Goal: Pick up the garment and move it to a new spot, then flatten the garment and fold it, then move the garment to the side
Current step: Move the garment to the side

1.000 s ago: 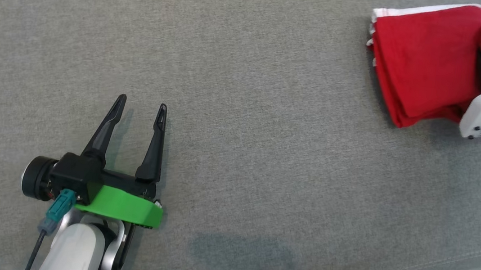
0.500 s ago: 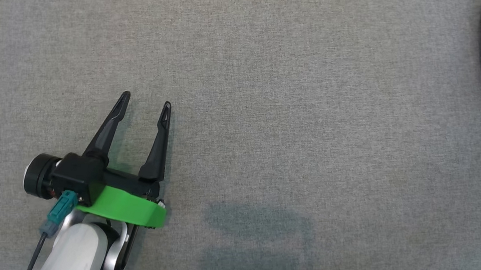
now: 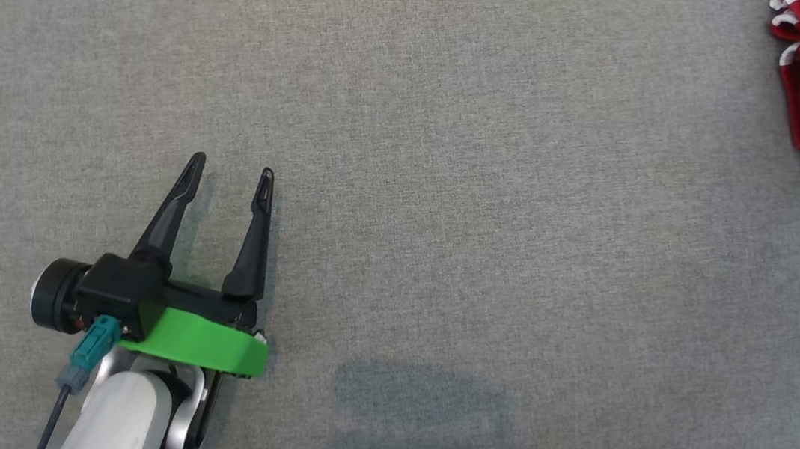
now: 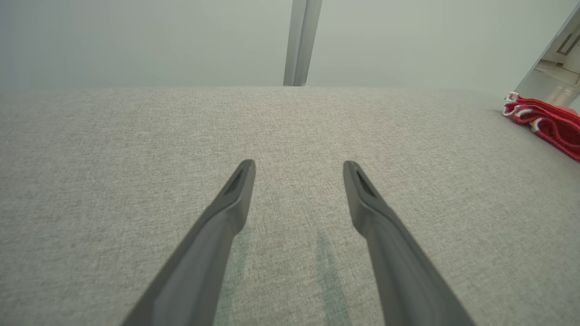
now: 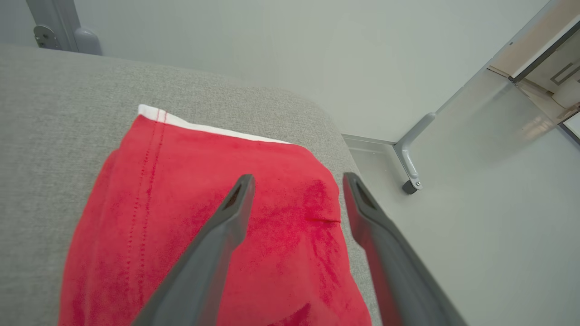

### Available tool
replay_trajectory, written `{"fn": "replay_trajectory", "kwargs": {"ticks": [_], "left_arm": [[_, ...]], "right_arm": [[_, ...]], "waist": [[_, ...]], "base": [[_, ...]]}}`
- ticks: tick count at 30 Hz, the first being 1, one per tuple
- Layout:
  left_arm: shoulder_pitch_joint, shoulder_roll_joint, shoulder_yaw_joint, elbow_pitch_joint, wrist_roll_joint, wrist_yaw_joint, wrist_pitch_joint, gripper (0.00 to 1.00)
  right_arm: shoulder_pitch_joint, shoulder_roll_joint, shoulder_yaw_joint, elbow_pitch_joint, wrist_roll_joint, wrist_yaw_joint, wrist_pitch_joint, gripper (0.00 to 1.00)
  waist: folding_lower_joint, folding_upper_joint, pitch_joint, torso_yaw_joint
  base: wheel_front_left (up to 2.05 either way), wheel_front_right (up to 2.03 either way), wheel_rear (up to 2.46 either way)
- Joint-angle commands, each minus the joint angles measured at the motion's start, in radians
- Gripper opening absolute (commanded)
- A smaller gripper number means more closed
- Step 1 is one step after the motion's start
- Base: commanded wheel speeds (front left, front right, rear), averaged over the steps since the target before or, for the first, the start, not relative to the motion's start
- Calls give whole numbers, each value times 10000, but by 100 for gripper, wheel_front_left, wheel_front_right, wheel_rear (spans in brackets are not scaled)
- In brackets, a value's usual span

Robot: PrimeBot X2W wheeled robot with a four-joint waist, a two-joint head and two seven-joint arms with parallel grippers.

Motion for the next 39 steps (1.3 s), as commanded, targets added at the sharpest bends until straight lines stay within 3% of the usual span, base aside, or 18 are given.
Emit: {"fn": "replay_trajectory", "kwargs": {"ticks": [1,13,22,26,31,39], "left_arm": [[-41,98,70,40,-49,25,-80,100],[273,68,602,940,-319,386,-519,100],[1047,-188,1256,1917,-804,559,-696,100],[1531,-257,1487,2029,-730,610,-699,100],[2141,-360,1721,2011,-576,650,-696,100],[2828,-530,1763,1838,-436,496,-697,100]], "right_arm": [[260,153,-87,-288,-52,-18,-28,100],[1810,1815,-114,-2858,260,-18,-30,100],[4276,3509,-553,-4932,449,-16,-30,100],[5495,4009,-793,-5708,-215,-16,-31,100],[6745,4443,-778,-6501,-707,-16,-29,100],[8464,4672,-940,-7690,-297,-16,-29,100]], "waist": [[-1,0,-251,-147],[-1,0,-2044,-7],[-1,0,-3623,385],[-1,0,-4150,565],[-1,0,-4634,719],[-1,0,-5005,968]], "base": [[0,0,0],[0,0,0],[0,0,0],[0,0,0],[0,0,0],[0,0,0]]}}
